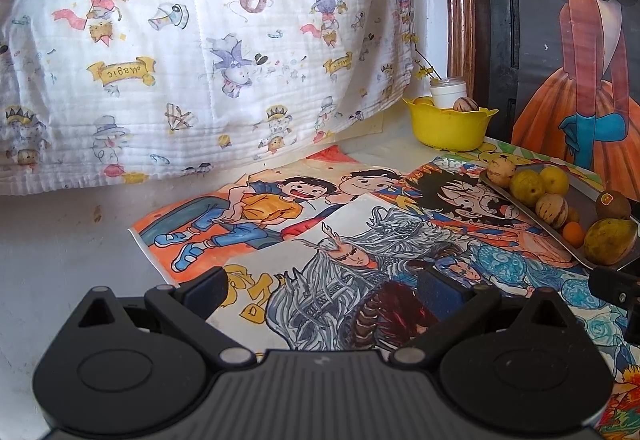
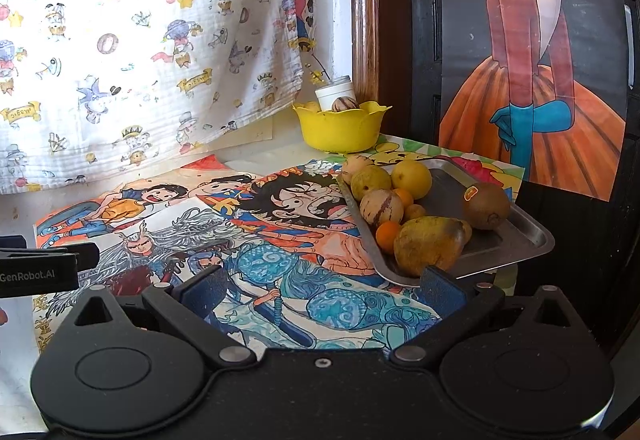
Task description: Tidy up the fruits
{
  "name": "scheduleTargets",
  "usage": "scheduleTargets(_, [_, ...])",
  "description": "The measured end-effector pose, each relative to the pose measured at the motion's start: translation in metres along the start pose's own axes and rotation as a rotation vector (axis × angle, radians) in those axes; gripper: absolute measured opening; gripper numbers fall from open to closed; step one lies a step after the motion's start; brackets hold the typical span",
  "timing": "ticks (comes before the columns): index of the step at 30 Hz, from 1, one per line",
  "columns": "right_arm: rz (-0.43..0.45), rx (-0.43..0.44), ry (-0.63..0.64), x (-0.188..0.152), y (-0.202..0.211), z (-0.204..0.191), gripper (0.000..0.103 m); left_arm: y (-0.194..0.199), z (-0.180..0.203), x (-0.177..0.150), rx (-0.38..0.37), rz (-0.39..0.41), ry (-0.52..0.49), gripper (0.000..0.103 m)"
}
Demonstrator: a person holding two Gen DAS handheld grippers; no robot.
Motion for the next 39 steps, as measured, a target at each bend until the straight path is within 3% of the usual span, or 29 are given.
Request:
scheduleTargets(20, [-0.002, 0.0, 0.0, 0.0003, 0.0009, -0.0003, 0.102, 0.0006, 0.0009, -0.0008, -0.002, -0.001, 0.002, 0.103])
scheduleTargets(39, [-0.006, 0.005, 0.004, -0.0032, 0.001, -0.0012, 0.102, 0.0069, 0.0053, -0.0014, -0.049, 0.019, 0.005, 0.103])
Point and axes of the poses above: each gripper's, at about its wrist camera, not at the fingertips, and y roughly against the way its jaws point, z to its right, x to its top, the point moved 5 cm from there along -y, roughly the way its jaws point, and after that the axes turned 3 degrees about -x, right-handed, at the moved point
